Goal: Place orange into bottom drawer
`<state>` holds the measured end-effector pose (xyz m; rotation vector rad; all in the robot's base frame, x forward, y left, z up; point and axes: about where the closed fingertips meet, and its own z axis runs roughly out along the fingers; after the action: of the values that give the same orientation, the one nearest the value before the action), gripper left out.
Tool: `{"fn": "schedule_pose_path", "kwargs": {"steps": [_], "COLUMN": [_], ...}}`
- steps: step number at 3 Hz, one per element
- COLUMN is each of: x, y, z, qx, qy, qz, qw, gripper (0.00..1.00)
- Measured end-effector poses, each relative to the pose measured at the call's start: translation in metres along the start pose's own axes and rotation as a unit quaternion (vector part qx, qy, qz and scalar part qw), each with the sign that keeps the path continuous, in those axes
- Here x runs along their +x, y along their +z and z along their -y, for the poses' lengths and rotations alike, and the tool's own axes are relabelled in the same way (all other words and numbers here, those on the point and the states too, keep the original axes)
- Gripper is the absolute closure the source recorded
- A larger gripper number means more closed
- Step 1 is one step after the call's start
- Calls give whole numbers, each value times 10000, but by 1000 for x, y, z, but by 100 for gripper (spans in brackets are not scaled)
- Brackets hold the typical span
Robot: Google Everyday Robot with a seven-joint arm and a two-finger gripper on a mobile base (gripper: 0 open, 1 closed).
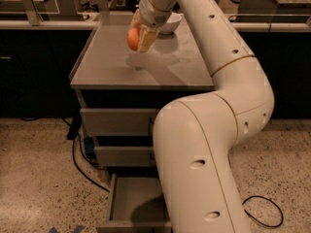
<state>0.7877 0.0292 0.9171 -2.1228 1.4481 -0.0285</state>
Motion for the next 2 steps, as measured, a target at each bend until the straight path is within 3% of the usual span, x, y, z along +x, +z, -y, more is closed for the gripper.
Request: {"fn": "schedule_pose_path", "kwargs": {"steps": [1,2], "x": [-10,6], "y": [-60,-108], "z": [-13,-50], "qx": [253,383], "qy": [107,720], "qz": [592,1138], "qw": [9979,9901], "gripper": [100,100]}}
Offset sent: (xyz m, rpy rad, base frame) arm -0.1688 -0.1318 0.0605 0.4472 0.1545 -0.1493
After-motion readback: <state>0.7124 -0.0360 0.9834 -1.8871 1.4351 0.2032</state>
